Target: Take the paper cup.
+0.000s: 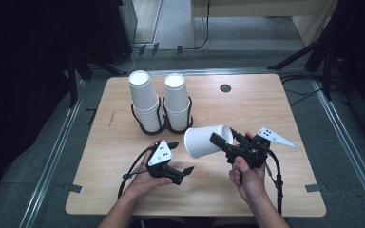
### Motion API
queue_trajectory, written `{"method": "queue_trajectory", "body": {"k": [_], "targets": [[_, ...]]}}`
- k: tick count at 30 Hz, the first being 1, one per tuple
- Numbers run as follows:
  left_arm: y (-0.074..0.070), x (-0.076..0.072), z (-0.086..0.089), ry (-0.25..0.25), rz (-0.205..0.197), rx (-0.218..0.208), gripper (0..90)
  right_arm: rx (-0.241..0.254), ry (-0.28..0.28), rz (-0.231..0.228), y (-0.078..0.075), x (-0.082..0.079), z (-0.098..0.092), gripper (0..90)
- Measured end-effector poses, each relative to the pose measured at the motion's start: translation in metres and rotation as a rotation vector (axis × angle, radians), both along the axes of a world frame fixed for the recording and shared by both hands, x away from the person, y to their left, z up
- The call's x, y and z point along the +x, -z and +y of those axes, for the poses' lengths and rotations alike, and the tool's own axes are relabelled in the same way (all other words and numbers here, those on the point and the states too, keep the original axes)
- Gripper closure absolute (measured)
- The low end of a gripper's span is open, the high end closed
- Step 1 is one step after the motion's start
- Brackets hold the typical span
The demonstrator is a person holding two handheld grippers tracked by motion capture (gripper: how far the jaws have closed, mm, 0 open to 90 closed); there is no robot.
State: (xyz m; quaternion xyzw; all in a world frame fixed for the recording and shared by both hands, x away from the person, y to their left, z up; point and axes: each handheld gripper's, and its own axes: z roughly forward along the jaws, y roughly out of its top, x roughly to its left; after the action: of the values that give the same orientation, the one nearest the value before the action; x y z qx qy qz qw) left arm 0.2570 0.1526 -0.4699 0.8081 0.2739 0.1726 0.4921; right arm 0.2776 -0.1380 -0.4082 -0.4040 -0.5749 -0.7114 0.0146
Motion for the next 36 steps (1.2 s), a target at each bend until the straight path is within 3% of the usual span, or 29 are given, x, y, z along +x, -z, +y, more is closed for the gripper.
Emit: {"method": "queue_trajectory", "body": {"k": [5, 14, 19, 36], "targets": [[-0.001, -0.001, -0.002, -0.002, -0.008, 0.000, 1.0, 0.030, 0.007, 0.024, 0.001, 0.000, -0.001, 26.6], [-0.005, -0.001, 0.002, -0.028, -0.025, -0.069, 1.0, 0.083, -0.013, 0.050, 0.004, 0.001, -0.002, 26.6], [-0.008, -0.003, 0.001, -0.032, -0.042, -0.080, 1.0, 0.111, -0.025, 0.073, 0.007, 0.003, -0.002, 26.6], [-0.017, -0.007, -0.003, -0.004, -0.077, -0.132, 1.0, 0.123, -0.089, 0.124, 0.016, 0.002, 0.011, 26.6]]}}
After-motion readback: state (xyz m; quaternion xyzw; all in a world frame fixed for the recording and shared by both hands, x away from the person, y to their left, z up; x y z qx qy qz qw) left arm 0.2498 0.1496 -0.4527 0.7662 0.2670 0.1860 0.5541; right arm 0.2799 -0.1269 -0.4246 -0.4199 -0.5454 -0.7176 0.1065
